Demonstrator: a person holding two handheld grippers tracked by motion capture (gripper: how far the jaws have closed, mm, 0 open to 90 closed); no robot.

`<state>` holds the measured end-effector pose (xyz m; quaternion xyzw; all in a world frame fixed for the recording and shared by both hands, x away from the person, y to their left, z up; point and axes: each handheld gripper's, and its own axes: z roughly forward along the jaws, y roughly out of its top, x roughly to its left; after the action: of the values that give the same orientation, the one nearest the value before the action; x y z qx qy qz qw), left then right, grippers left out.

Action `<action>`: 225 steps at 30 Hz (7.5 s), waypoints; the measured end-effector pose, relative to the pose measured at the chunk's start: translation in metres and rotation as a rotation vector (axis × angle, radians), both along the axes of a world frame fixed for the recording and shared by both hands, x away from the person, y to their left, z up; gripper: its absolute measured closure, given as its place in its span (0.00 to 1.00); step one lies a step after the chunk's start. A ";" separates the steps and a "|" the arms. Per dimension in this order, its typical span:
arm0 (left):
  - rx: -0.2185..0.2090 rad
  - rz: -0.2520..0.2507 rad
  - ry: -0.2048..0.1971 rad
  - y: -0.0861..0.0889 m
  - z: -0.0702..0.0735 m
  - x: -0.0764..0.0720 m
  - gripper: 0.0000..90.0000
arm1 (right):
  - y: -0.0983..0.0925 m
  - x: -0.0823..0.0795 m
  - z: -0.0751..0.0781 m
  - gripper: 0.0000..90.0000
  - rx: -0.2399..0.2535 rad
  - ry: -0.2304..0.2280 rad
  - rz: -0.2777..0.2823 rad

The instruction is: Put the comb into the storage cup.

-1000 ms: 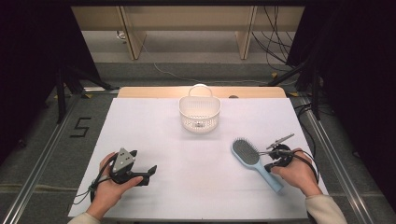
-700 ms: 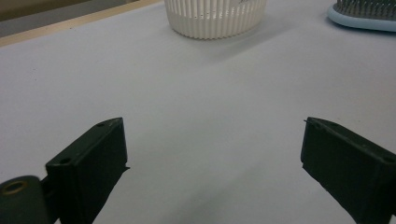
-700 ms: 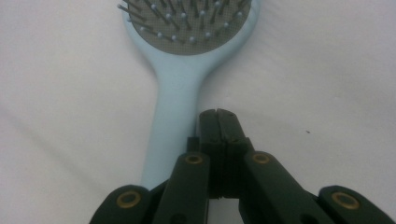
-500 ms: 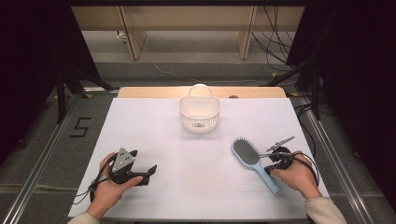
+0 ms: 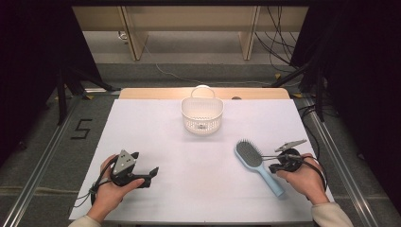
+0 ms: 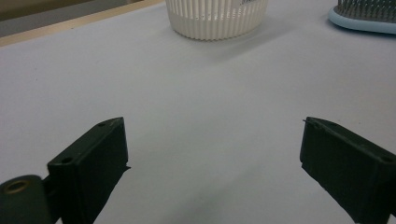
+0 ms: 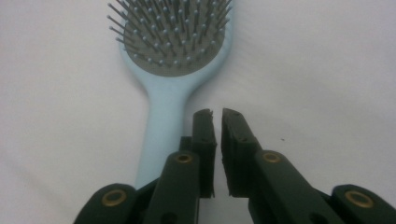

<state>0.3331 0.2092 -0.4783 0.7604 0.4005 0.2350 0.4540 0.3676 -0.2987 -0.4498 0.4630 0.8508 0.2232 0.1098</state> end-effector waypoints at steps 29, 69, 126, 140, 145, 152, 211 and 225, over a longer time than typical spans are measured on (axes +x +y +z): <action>-0.006 0.013 -0.012 0.002 0.001 0.000 0.09 | -0.032 -0.039 0.043 0.15 0.442 -0.677 -0.036; 0.001 0.005 -0.005 0.000 0.001 0.001 0.09 | 0.036 0.007 0.035 0.23 -0.117 0.107 0.038; -0.003 0.006 -0.008 0.000 0.001 0.001 0.09 | 0.071 0.042 -0.004 0.52 -0.325 0.370 0.053; -0.002 0.006 -0.008 0.000 0.001 0.001 0.09 | 0.069 0.043 -0.003 0.63 -0.310 0.375 0.036; -0.002 0.006 -0.008 0.000 0.001 0.001 0.09 | 0.070 0.044 -0.003 0.65 -0.310 0.378 0.031; -0.003 0.007 -0.008 0.000 0.001 0.001 0.09 | 0.070 0.043 -0.002 0.68 -0.311 0.384 0.029; -0.003 0.006 -0.007 0.001 0.001 0.001 0.09 | 0.065 0.044 -0.002 0.78 -0.264 0.392 -0.060; -0.005 0.006 -0.006 0.001 0.001 0.001 0.09 | 0.064 0.042 0.000 0.78 -0.241 0.388 -0.063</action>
<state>0.3340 0.2100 -0.4775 0.7574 0.4022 0.2376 0.4562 0.4101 -0.2345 -0.4493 0.5073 0.8615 0.0231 0.0056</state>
